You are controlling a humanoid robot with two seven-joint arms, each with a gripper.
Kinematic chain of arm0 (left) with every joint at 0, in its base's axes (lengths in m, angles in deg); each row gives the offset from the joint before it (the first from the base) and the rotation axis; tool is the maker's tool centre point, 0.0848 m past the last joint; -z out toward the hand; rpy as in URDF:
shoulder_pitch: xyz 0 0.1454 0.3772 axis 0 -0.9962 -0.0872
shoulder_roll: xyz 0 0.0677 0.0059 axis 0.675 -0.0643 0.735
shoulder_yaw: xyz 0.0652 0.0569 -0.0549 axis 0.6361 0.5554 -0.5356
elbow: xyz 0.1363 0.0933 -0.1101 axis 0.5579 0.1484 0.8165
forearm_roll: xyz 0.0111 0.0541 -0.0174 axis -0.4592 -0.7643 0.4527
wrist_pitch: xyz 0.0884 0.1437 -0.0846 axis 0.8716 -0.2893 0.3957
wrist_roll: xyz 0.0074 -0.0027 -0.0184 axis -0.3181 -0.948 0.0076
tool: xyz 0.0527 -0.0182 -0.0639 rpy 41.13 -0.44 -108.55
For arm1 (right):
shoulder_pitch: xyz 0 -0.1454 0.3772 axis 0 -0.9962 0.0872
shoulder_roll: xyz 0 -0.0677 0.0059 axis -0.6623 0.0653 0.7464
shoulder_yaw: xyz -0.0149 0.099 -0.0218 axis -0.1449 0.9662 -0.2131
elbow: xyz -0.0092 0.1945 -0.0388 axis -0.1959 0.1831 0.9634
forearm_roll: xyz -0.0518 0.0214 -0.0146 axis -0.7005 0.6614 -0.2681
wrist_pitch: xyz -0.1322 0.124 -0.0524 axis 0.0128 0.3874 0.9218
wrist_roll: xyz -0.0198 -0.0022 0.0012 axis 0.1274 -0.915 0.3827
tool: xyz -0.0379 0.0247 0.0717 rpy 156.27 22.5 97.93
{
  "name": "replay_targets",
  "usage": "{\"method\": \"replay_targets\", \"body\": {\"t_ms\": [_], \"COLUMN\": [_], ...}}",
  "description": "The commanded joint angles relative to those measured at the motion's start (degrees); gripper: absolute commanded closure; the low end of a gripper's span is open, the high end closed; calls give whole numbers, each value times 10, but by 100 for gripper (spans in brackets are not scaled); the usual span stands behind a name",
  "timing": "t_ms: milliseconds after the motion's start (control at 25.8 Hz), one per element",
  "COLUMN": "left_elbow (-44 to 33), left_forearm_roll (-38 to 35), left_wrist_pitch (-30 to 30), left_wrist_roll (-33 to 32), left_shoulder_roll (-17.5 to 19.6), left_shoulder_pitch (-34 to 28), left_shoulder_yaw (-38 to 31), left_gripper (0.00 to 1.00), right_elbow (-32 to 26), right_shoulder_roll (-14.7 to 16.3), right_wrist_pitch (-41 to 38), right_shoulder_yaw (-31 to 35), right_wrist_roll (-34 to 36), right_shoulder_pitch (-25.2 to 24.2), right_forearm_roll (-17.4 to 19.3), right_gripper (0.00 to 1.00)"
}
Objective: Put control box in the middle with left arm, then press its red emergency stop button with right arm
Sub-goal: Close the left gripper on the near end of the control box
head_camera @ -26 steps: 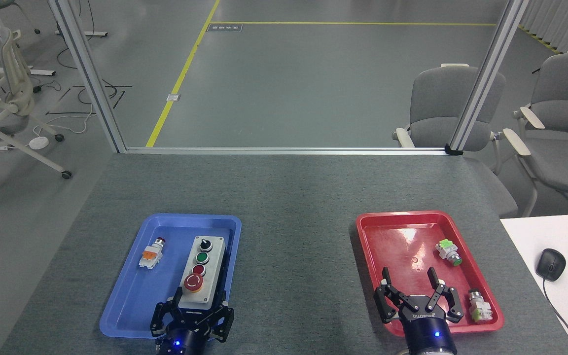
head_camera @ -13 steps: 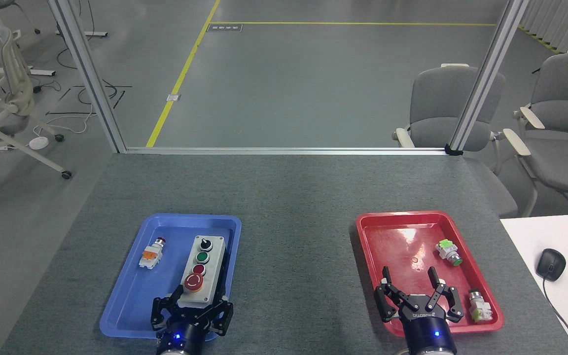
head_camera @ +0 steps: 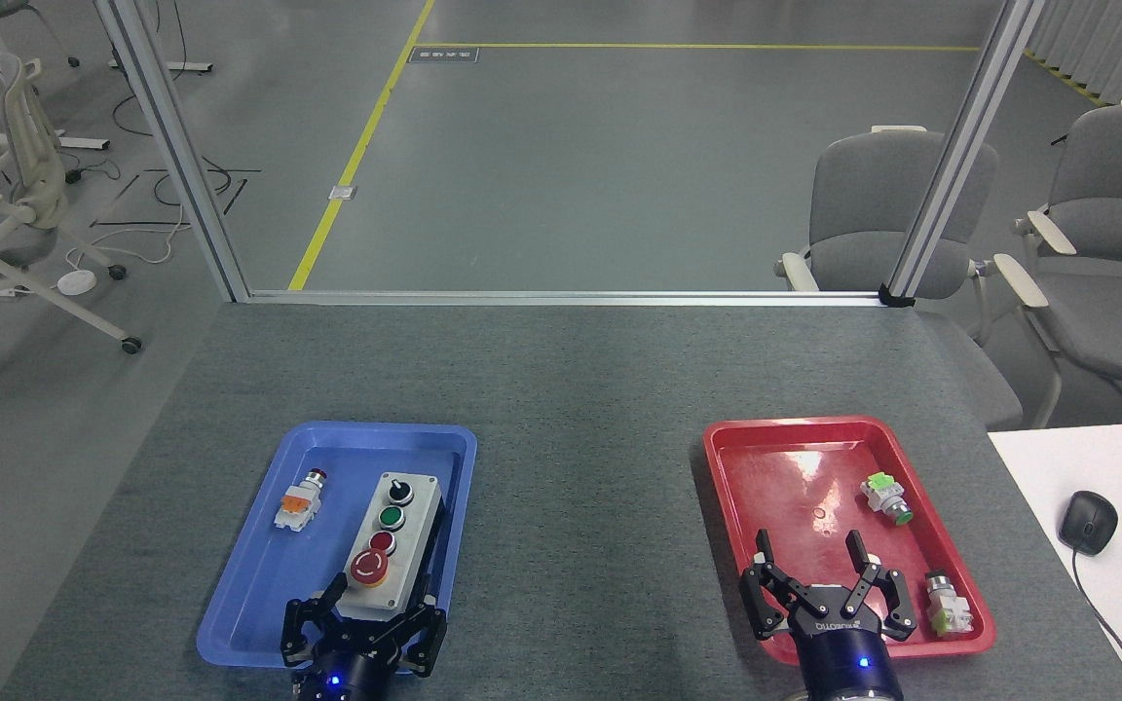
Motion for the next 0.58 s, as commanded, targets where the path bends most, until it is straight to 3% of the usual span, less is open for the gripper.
{"method": "replay_targets", "body": {"t_ms": [0,542], "left_elbow": [-29,-74], "left_forearm_roll": [0,16], "left_wrist_pitch": [-2,-12], "left_wrist_roll": [1,17], "left_shoulder_roll": [1,1], "left_shoulder_pitch": [-15,-43], "left_shoulder_yaw": [-4,-4], "left_gripper": [1,1], "right_elbow": [2,1], "right_shoulder_roll": [3,0], "right_wrist_pitch": [2,1], "right_shoulder_yaw": [2,0], "right_wrist_roll": [6,6], "right_shoulder_pitch": [-1,-2], "right_forearm_roll": [1,-5], "right_gripper": [3,3]}}
